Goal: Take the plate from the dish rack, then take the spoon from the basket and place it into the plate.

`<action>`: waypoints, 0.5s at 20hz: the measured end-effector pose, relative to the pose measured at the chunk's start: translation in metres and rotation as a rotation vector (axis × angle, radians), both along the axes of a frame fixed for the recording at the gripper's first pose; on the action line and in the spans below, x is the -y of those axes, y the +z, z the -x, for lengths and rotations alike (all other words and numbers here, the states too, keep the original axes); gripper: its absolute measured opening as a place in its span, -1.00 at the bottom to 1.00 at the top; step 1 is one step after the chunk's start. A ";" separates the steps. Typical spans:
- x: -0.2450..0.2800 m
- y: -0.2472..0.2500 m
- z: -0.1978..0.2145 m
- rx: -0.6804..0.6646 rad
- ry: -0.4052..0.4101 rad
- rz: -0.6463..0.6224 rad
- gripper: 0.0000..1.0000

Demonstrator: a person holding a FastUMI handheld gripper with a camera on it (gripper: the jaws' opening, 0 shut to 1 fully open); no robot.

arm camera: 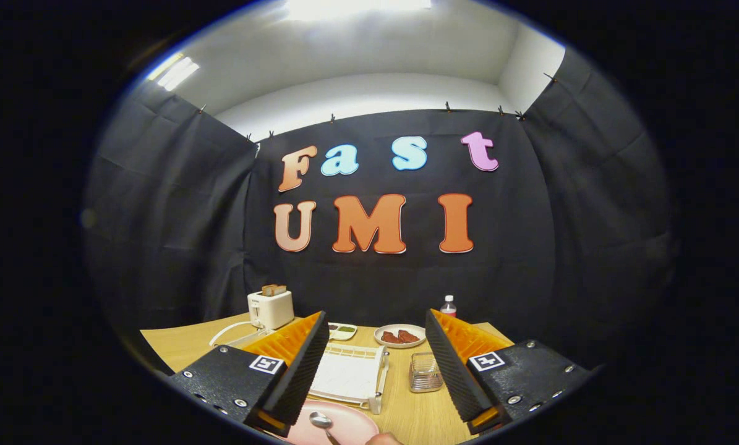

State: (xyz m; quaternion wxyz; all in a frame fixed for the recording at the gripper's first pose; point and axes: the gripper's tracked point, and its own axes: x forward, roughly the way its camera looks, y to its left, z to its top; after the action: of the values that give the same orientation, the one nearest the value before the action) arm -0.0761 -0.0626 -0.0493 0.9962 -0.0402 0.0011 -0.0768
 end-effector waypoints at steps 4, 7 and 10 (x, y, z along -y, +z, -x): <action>0.002 0.009 -0.011 0.008 -0.011 0.022 0.86; 0.006 0.017 -0.019 0.015 -0.032 0.032 0.88; 0.002 0.021 -0.026 0.028 -0.030 0.021 0.88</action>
State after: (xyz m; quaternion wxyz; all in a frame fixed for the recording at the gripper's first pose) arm -0.0500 -0.0650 -0.0281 0.9944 -0.0497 -0.0130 -0.0925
